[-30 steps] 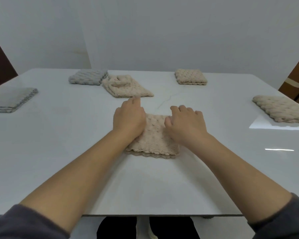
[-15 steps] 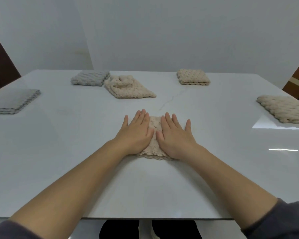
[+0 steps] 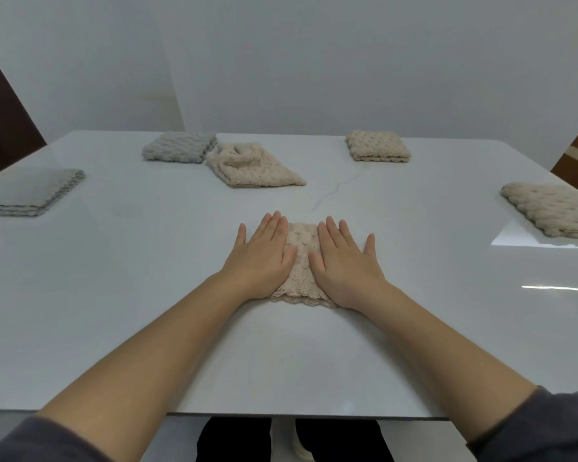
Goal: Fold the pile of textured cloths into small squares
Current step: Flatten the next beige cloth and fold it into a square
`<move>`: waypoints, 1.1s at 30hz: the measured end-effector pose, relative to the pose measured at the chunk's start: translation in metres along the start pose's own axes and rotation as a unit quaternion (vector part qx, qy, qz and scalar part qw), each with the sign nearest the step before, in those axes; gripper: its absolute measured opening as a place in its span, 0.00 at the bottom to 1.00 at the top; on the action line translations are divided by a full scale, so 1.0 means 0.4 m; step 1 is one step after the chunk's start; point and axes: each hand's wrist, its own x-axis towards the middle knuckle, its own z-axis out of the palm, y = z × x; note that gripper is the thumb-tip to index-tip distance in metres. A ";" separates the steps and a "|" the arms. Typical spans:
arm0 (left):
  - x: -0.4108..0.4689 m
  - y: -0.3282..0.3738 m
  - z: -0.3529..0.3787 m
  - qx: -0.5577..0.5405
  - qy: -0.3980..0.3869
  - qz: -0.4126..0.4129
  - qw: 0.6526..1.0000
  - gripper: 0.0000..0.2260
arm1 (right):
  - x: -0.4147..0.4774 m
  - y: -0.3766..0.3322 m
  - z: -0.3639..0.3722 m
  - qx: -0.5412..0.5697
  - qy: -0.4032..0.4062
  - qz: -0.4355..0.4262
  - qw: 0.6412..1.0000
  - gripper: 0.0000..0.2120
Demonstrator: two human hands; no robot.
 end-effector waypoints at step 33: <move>-0.016 0.008 -0.153 -0.260 -0.045 -0.274 0.925 0.08 | 0.042 0.018 -0.079 0.111 0.026 -0.008 0.993 0.23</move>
